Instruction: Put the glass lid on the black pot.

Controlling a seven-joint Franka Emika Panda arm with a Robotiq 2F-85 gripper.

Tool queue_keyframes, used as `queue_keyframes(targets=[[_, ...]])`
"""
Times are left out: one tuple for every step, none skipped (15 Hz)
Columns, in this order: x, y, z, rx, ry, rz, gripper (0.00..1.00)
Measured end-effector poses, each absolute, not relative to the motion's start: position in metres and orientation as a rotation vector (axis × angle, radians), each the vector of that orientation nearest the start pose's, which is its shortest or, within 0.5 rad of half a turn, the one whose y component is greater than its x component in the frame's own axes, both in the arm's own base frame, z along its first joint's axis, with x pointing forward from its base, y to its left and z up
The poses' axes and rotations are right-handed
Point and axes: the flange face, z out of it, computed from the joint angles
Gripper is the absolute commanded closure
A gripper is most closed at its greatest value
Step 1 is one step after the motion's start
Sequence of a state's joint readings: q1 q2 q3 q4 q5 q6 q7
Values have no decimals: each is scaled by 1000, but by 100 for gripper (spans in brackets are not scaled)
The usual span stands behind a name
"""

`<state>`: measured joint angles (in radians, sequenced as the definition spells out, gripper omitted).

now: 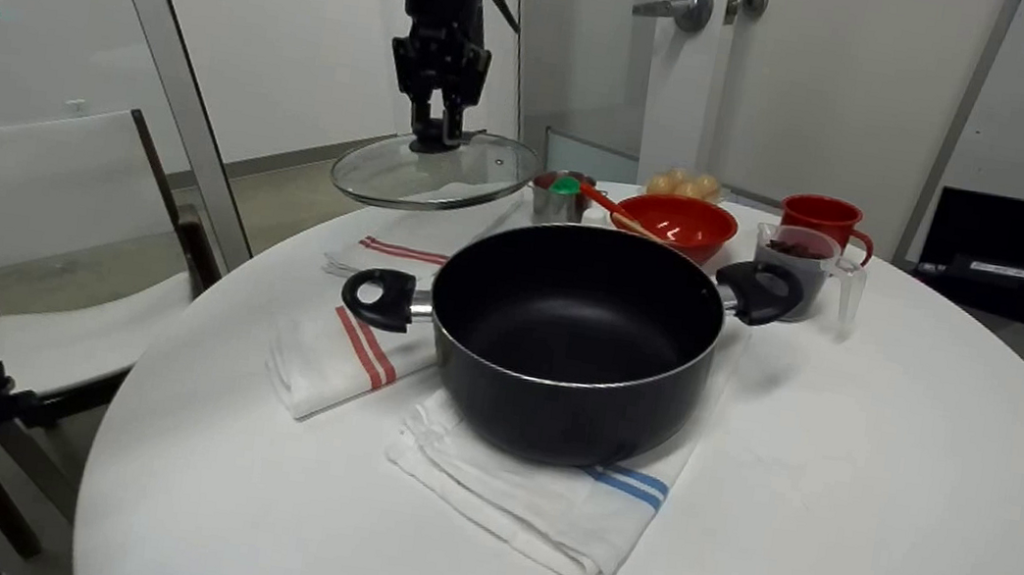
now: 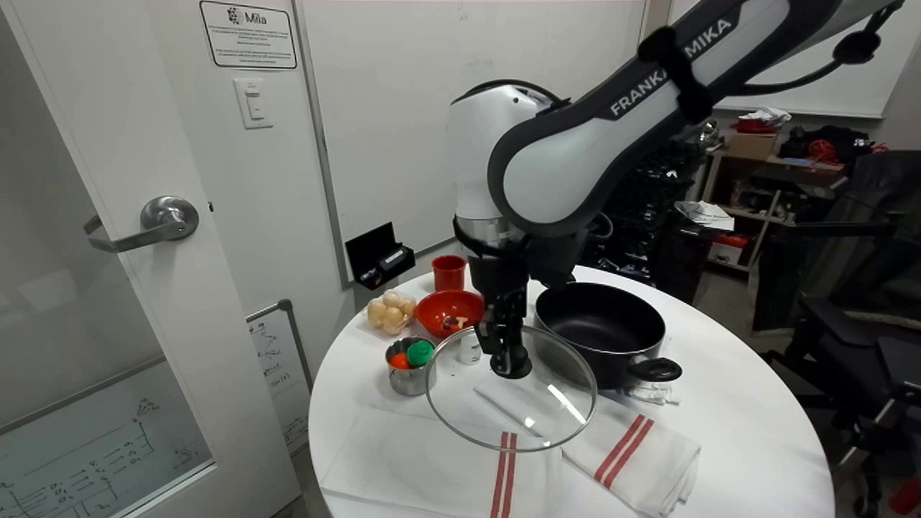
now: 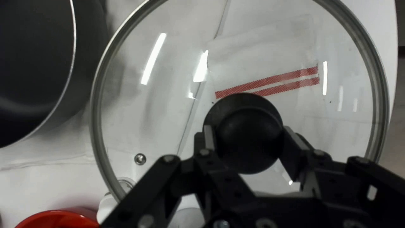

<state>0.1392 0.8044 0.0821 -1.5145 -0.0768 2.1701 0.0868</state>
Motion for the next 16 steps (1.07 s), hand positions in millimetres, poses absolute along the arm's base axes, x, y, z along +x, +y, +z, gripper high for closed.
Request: queue_keyframes(targets=[[676, 141, 182, -3145, -215, 235, 75], [673, 140, 190, -3144, -172, 245, 75], [670, 138, 196, -3142, -127, 253, 75], [667, 136, 201, -3138, -79, 261, 75], [664, 132, 205, -3133, -32, 267, 75], [662, 127, 208, -3128, 18, 272, 75], [660, 120, 211, -3124, 69, 277, 75], [658, 113, 212, -3120, 121, 282, 75], [656, 104, 214, -3116, 175, 288, 75], [654, 94, 214, -3111, 231, 294, 75], [652, 84, 214, -3106, 284, 301, 75], [650, 73, 213, -3099, 338, 308, 75], [649, 62, 213, -3091, 389, 315, 75], [647, 51, 211, -3082, 440, 322, 75], [646, 41, 209, -3070, 489, 328, 75], [645, 30, 207, -3059, 537, 333, 75]])
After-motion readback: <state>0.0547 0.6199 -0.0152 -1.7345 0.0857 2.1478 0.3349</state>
